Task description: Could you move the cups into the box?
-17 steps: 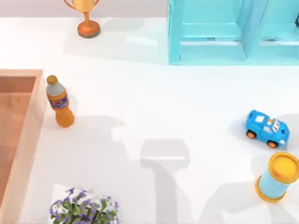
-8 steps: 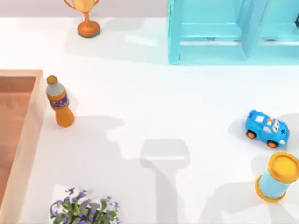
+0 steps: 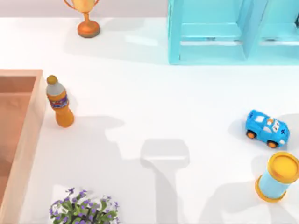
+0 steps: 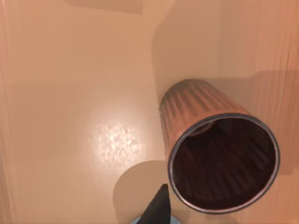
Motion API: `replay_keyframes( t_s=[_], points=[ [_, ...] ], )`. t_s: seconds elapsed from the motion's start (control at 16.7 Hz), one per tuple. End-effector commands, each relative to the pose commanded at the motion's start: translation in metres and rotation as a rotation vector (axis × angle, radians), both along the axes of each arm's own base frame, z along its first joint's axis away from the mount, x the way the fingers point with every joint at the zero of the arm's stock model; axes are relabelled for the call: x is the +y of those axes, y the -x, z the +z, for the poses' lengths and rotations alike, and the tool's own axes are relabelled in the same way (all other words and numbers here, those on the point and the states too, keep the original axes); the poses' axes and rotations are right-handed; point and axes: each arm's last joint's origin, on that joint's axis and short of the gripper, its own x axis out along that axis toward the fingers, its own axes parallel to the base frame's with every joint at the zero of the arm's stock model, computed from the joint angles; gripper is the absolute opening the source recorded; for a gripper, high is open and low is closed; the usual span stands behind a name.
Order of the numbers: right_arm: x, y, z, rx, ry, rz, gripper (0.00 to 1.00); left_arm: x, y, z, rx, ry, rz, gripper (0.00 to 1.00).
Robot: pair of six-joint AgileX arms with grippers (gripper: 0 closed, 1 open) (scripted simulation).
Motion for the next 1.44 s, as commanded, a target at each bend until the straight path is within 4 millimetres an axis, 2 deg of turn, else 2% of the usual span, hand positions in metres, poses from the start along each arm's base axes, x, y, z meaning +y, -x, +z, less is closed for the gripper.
replay_keyframes(
  t_s=[0.06,0.12,0.72,0.84,1.2,1.32,1.44],
  points=[
    [0.000,0.000,0.000,0.000,0.000,0.000,1.00,0.000,0.000,0.000,0.000,0.000,0.000,0.98],
    [0.000,0.000,0.000,0.000,0.000,0.000,1.00,0.000,0.000,0.000,0.000,0.000,0.000,1.00],
    [0.000,0.000,0.000,0.000,0.000,0.000,1.00,0.000,-0.001,0.003,0.004,0.002,-0.002,1.00],
    [0.000,0.000,0.000,0.000,0.000,0.000,1.00,0.001,-0.004,0.014,0.013,0.007,0.000,1.00],
    [0.000,0.000,0.000,0.000,0.000,0.000,1.00,0.001,-0.004,0.084,0.001,0.004,-0.001,1.00],
    [0.000,0.000,0.000,0.000,0.000,0.000,1.00,0.000,-0.001,0.097,0.000,0.002,-0.001,1.00],
    [0.000,0.000,0.000,0.000,0.000,0.000,1.00,-0.001,0.000,0.100,0.000,0.000,-0.002,1.00]
  ],
)
